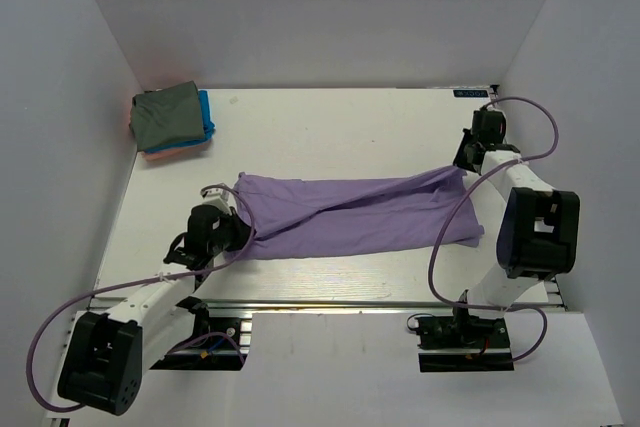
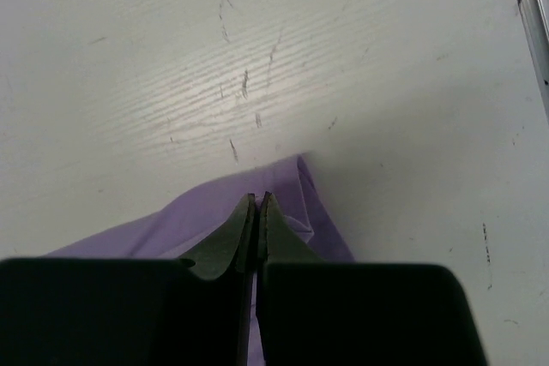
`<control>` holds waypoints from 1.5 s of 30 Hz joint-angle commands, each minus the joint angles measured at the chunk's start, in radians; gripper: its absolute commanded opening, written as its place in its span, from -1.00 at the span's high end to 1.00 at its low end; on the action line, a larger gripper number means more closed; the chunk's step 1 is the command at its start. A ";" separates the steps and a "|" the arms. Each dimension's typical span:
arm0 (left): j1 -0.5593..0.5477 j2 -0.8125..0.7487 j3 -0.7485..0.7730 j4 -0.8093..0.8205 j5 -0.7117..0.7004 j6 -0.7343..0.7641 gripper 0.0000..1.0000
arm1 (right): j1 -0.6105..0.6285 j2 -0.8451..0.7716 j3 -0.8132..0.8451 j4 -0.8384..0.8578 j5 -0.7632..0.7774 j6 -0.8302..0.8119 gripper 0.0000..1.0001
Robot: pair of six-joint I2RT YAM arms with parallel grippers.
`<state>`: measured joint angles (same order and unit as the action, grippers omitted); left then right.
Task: Fold and stack the t-shirts
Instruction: Fold the other side of the tshirt into a rectangle, then rotate the tshirt 90 degrees
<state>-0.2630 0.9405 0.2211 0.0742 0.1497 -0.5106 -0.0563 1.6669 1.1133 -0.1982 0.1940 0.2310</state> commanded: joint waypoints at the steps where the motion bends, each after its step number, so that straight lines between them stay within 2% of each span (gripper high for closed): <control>1: 0.001 -0.040 -0.015 -0.020 0.025 -0.026 1.00 | -0.007 -0.051 -0.035 0.033 0.035 0.019 1.00; 4: 0.001 -0.062 -0.016 -0.065 0.015 -0.026 1.00 | -0.007 -0.082 -0.110 0.046 0.048 0.031 1.00; 7: 0.001 -0.071 -0.016 -0.109 0.004 -0.026 0.68 | -0.007 -0.102 -0.158 0.051 0.100 0.063 1.00; 8: 0.001 -0.080 -0.016 -0.122 0.004 -0.026 0.51 | -0.007 -0.111 -0.173 0.045 0.117 0.085 1.00; 9: 0.001 -0.080 -0.002 -0.148 0.004 -0.026 0.49 | -0.007 -0.116 -0.185 0.043 0.128 0.093 0.83; 10: 0.001 -0.080 0.007 -0.169 0.004 -0.026 0.34 | -0.008 -0.128 -0.196 0.033 0.139 0.117 0.77; 11: 0.001 -0.092 0.007 -0.169 0.004 -0.026 0.34 | -0.008 -0.131 -0.201 0.022 0.166 0.117 0.63; 12: 0.001 -0.092 0.020 -0.197 -0.013 -0.026 0.05 | -0.008 -0.134 -0.210 0.013 0.185 0.154 -0.01; 13: 0.001 -0.103 0.038 -0.217 -0.022 -0.037 -0.04 | -0.008 -0.147 -0.225 0.003 0.243 0.159 -0.31; 14: 0.001 -0.112 0.049 -0.238 -0.032 -0.037 -0.09 | -0.007 -0.153 -0.233 0.005 0.267 0.168 -0.54; 15: 0.001 -0.132 0.061 -0.288 -0.059 -0.037 -0.28 | -0.011 -0.153 -0.231 -0.003 0.294 0.198 -0.72; 16: 0.001 -0.144 0.072 -0.313 -0.073 -0.037 -0.39 | -0.014 -0.151 -0.224 -0.044 0.355 0.212 -0.81; 17: 0.001 -0.158 0.101 -0.342 -0.117 -0.048 -0.47 | -0.019 -0.150 -0.198 -0.059 0.366 0.218 -0.81; 18: 0.001 -0.190 0.116 -0.402 -0.142 -0.061 -0.83 | -0.022 -0.150 -0.188 -0.076 0.372 0.223 -0.81; 19: 0.001 -0.206 0.148 -0.427 -0.166 -0.062 -0.99 | -0.025 -0.154 -0.179 -0.089 0.355 0.223 -0.81; 21: 0.001 -0.230 0.185 -0.476 -0.257 -0.080 -1.00 | -0.025 -0.174 -0.149 -0.093 0.311 0.212 -0.81; 24: 0.001 -0.221 0.230 -0.462 -0.276 -0.112 -1.00 | -0.022 -0.219 -0.132 -0.089 0.173 0.180 -0.81; 25: 0.001 -0.204 0.254 -0.421 -0.257 -0.112 -1.00 | -0.017 -0.229 -0.136 -0.077 0.132 0.141 -0.81; 26: 0.001 -0.154 0.270 -0.406 -0.234 -0.112 -1.00 | -0.019 -0.260 -0.145 -0.037 -0.021 0.130 -0.81; 28: 0.001 -0.085 0.328 -0.373 -0.208 -0.082 -1.00 | -0.013 -0.283 -0.170 0.027 -0.121 0.091 -0.81; 29: 0.001 -0.045 0.349 -0.351 -0.181 -0.069 -1.00 | -0.010 -0.288 -0.178 0.051 -0.278 0.090 -0.81; 33: -0.008 0.151 0.412 -0.225 -0.040 -0.029 -1.00 | 0.039 -0.248 -0.200 0.094 -0.422 0.065 -0.81; 37: -0.018 0.322 0.446 -0.149 0.056 -0.017 -1.00 | 0.055 -0.181 -0.216 0.086 -0.433 0.068 -0.81; 41: -0.018 0.432 0.458 -0.163 0.025 -0.008 -1.00 | 0.050 -0.101 -0.221 0.056 -0.404 0.108 -0.81; 45: -0.018 0.494 0.458 -0.151 0.036 -0.008 -1.00 | 0.024 -0.024 -0.188 -0.047 -0.230 0.137 -0.81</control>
<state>-0.2779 1.4292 0.6483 -0.1139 0.1589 -0.5320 -0.0040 1.6146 0.9005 -0.1783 -0.1421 0.3389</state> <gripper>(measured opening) 0.997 0.904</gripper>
